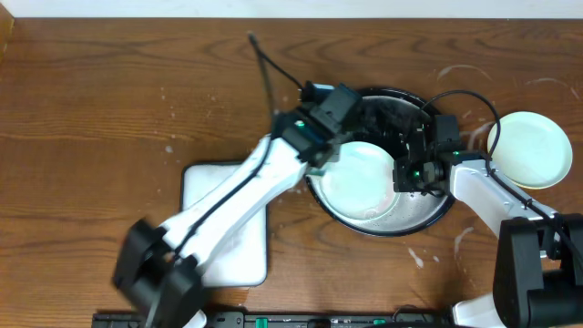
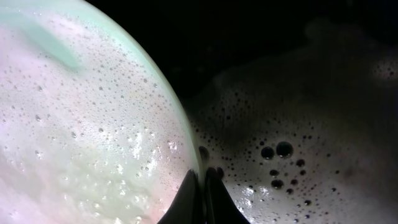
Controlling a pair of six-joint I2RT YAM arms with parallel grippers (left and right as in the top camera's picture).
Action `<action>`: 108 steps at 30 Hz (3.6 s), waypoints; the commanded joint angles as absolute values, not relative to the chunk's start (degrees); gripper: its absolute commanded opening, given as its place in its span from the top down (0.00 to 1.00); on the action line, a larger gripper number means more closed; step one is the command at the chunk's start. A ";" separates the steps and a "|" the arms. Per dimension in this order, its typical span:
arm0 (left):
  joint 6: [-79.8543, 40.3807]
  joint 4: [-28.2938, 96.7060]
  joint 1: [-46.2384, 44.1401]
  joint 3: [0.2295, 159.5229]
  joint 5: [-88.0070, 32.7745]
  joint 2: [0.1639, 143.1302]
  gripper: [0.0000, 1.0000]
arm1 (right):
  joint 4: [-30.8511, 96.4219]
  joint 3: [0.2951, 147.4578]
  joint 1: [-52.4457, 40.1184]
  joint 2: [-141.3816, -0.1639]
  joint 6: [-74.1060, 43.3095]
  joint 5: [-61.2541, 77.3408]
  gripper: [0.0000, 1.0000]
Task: Clean dirty plates on tray and stack at the side
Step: 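Return the sponge to the white tray with the left gripper, then tilt the light green plate upward with the right gripper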
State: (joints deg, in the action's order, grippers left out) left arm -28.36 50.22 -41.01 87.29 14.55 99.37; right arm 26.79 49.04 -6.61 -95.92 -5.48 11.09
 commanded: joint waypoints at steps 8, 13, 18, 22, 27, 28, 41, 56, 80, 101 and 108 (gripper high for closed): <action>-27.70 66.61 -28.91 84.47 14.24 93.60 0.92 | 25.02 48.29 -6.07 -96.36 -4.64 12.86 0.99; -27.70 64.75 -22.31 76.38 8.03 93.60 0.92 | 25.74 48.69 -6.04 -95.90 -5.82 14.00 0.99; -27.66 61.58 -17.78 69.47 5.32 93.60 0.92 | 30.28 51.48 -6.20 -91.11 -6.35 13.06 0.99; -27.66 61.19 -16.43 67.81 5.32 93.60 0.75 | 34.22 53.36 -7.75 -84.07 -6.33 6.35 0.99; -27.68 60.90 -16.40 67.81 5.34 93.60 0.48 | 35.64 53.47 -12.05 -76.62 -6.37 -6.20 0.99; -27.68 60.90 -16.40 67.81 5.34 93.60 0.42 | 35.62 53.47 -12.84 -75.59 -6.35 -8.32 0.99; -27.66 60.93 -16.40 67.81 5.34 93.60 0.20 | 35.70 53.49 -21.58 -65.04 0.78 -29.78 0.99; -27.68 60.93 -16.40 67.81 5.34 93.60 0.19 | 33.21 53.52 -37.93 -64.77 17.78 -51.81 0.99; -27.66 60.93 -16.40 67.81 5.34 93.60 0.19 | 27.20 53.52 -45.87 -64.77 27.11 -63.88 0.99; -27.68 60.93 -16.40 67.81 5.34 93.60 0.19 | 27.20 53.52 -45.84 -65.30 27.05 -63.88 0.99; -27.68 60.93 -16.40 67.81 5.34 93.60 0.19 | 27.16 53.52 -45.87 -65.91 27.07 -64.29 0.99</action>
